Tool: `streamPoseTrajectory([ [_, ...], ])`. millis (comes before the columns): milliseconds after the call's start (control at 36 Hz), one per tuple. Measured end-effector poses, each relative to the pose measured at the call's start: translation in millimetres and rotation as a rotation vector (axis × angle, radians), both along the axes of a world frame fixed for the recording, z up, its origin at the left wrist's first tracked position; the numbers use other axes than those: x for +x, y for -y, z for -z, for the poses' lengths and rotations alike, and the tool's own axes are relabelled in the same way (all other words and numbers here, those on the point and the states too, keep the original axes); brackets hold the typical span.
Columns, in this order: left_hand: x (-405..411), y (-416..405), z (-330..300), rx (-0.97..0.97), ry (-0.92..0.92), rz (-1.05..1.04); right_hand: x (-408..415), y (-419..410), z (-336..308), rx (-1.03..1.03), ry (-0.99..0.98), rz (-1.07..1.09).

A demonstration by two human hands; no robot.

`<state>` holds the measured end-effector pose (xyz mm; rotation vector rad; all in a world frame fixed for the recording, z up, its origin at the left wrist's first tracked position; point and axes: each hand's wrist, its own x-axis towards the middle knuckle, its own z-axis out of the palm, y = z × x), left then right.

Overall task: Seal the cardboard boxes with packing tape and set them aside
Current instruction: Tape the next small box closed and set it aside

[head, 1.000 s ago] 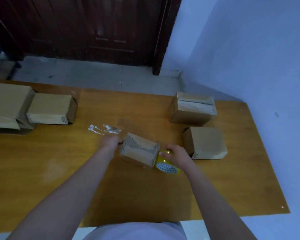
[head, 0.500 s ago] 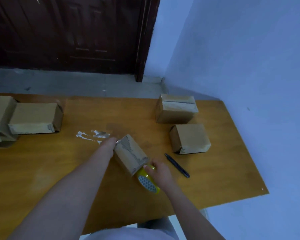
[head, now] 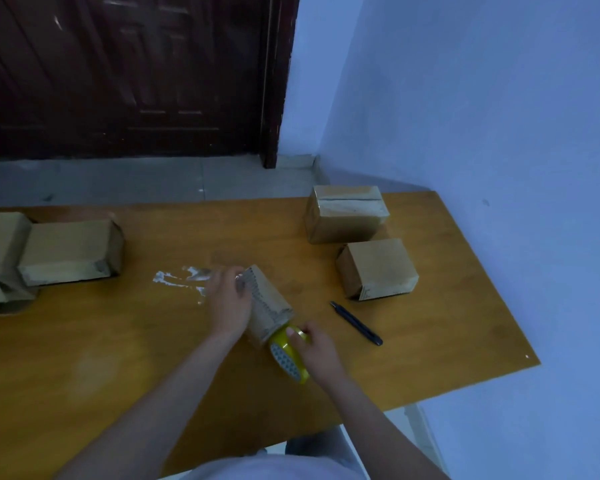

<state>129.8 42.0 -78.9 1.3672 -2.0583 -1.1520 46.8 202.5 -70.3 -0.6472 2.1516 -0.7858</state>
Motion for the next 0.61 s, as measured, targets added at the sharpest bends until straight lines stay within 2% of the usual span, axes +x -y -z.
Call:
streamPoseTrajectory([
  [83,1.0,-28.7,5.4,-0.373,0.081,0.307,3.0,2.4,0.9,-0.065,0.148,0.048],
  [139,2.0,-38.8,9.7,-0.476,0.202,0.411,3.1,2.2,2.1,-0.109,0.217,0.052],
  [278,9.5,-41.1,16.5,-0.503,0.252,0.508,1.4,-3.0,0.0,-0.132,0.243,0.004],
  [361,11.3,-38.3,17.8,-0.514,0.226,0.531,-1.1,-5.9,-0.3,-0.096,0.121,-0.065],
  [444,12.6,-36.6,19.5,-0.481,0.276,0.563,-4.3,-10.4,3.5,0.023,0.009,-0.137],
  [611,17.0,-44.6,14.4,-0.34,0.378,0.599,0.5,-14.0,15.6,0.111,-0.083,-0.059],
])
